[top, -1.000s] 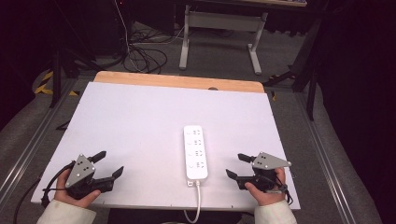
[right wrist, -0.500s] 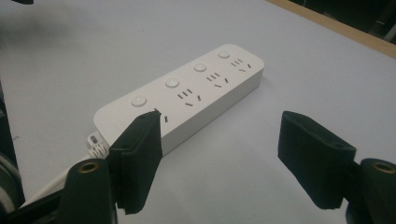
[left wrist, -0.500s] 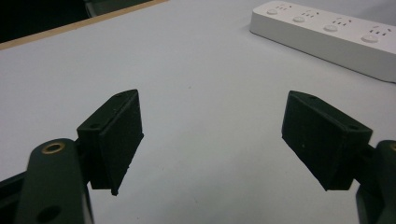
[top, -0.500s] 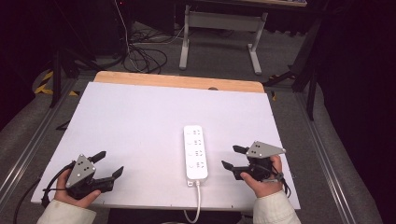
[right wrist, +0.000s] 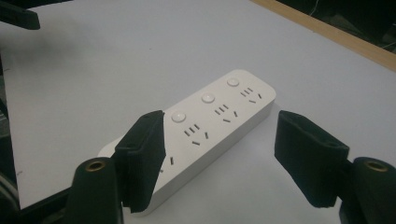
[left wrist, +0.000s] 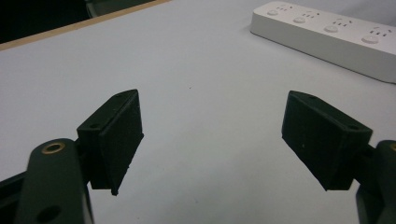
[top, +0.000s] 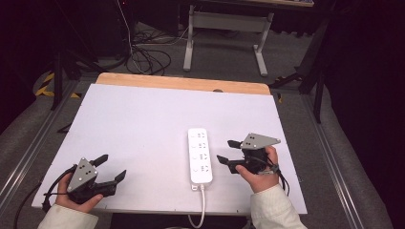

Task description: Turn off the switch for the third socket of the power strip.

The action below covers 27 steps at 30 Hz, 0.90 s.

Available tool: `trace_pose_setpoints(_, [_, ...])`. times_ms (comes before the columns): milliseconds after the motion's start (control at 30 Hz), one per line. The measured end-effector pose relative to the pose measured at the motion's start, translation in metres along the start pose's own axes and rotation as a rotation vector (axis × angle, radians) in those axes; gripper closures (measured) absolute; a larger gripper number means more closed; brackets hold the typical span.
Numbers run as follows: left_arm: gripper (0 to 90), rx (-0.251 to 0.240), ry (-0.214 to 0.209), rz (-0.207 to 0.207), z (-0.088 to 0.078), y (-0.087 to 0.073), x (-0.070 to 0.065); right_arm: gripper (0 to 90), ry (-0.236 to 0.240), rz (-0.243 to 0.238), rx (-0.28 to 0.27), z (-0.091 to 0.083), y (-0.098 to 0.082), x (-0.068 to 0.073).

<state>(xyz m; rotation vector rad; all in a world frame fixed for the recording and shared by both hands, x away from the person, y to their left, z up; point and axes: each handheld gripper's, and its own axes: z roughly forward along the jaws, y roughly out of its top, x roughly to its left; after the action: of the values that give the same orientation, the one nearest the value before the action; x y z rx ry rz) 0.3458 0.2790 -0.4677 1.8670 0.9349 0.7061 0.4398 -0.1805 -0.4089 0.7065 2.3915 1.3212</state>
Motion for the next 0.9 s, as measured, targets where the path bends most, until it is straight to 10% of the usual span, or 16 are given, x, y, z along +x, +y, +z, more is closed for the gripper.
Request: trace_pose_setpoints(900, [20.9,0.004,0.002,-0.003,0.000,0.000,0.001,62.9,0.078,0.053,0.041,0.046,0.024,-0.005])
